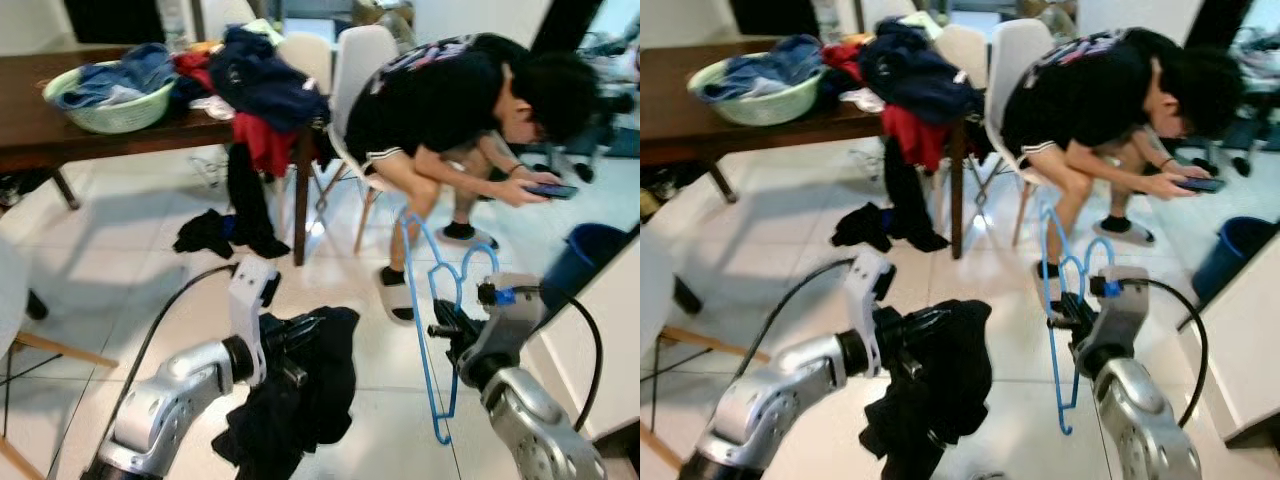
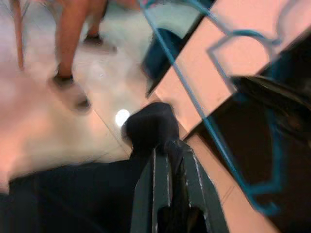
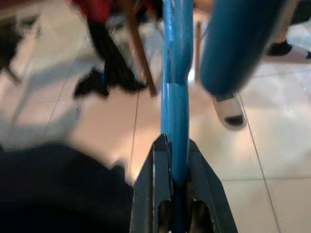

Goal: Hang hanger

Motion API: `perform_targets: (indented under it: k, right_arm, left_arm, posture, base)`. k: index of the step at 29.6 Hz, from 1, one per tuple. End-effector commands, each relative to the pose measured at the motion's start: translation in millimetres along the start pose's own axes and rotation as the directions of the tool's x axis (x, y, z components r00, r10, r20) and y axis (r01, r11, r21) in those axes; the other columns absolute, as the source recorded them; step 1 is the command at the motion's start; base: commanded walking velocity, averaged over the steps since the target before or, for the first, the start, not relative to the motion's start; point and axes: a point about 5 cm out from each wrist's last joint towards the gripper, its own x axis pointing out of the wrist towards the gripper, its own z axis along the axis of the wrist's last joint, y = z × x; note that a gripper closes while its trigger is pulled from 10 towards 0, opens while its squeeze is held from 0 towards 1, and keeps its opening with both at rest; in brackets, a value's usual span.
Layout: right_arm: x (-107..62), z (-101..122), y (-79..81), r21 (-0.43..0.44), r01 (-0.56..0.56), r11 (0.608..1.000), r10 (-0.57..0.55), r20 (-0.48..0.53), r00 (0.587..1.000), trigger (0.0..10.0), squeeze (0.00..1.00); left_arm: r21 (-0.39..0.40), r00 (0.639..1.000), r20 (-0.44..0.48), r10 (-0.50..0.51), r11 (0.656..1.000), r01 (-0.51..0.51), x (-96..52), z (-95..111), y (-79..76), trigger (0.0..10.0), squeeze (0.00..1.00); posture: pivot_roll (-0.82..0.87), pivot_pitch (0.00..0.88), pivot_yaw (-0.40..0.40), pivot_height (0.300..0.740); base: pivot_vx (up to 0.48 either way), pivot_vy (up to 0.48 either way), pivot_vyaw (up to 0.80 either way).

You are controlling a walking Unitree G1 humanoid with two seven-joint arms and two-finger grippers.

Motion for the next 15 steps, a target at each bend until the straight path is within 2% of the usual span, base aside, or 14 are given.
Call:
perform_targets:
  k: [1, 3, 4, 9, 15]
  right_arm:
    - [-5.8, 3.3, 6.8, -0.084, -0.001, 0.996, 0.003, 0.032, 0.999, 10.0, 0.0]
    - [-14.4, 1.0, 2.6, -0.086, 0.051, 0.995, -0.048, 0.033, 0.998, 10.0, 0.0]
    - [-18.1, -0.5, 1.2, -0.09, 0.065, 0.994, -0.063, 0.03, 0.998, 10.0, 0.0]
    - [-22.6, -4.7, 6.2, -0.111, 0.044, 0.993, -0.042, 0.018, 0.999, 10.0, 0.0]
    - [-14.3, -8.4, 9.6, -0.111, 0.02, 0.994, -0.018, 0.018, 1.0, 10.0, 0.0]
  left_arm:
    - [-0.034, 0.995, 0.072, 0.067, 0.997, -0.064, -3.8, 5.5, 3.5, 10.0, 0.0]
    - [-0.062, 0.974, 0.122, 0.191, 0.981, -0.185, -8.5, 7.7, 14.1, 10.0, 0.0]
    - [-0.058, 0.967, 0.127, 0.219, 0.975, -0.213, -10.6, 6.6, 14.0, 10.0, 0.0]
    - [-0.037, 0.96, 0.138, 0.244, 0.97, -0.241, -15.9, 5.8, 11.9, 10.0, 0.0]
    - [-0.038, 0.961, 0.139, 0.237, 0.971, -0.234, -11.9, -0.3, 11.4, 10.0, 0.0]
  posture:
    - [-0.03, 0.161, -0.015, 0.74]
    - [-0.04, 0.158, -0.023, 0.74]
    - [-0.04, 0.158, -0.023, 0.74]
    - [-0.04, 0.154, -0.03, 0.74]
    - [-0.01, 0.125, -0.032, 0.74]
  base:
    - [0.0, 0.0, -0.78]
    - [0.0, 0.0, -0.78]
    - [0.0, 0.0, -0.77]
    - [0.0, 0.0, -0.78]
    - [0.0, 0.0, -0.78]
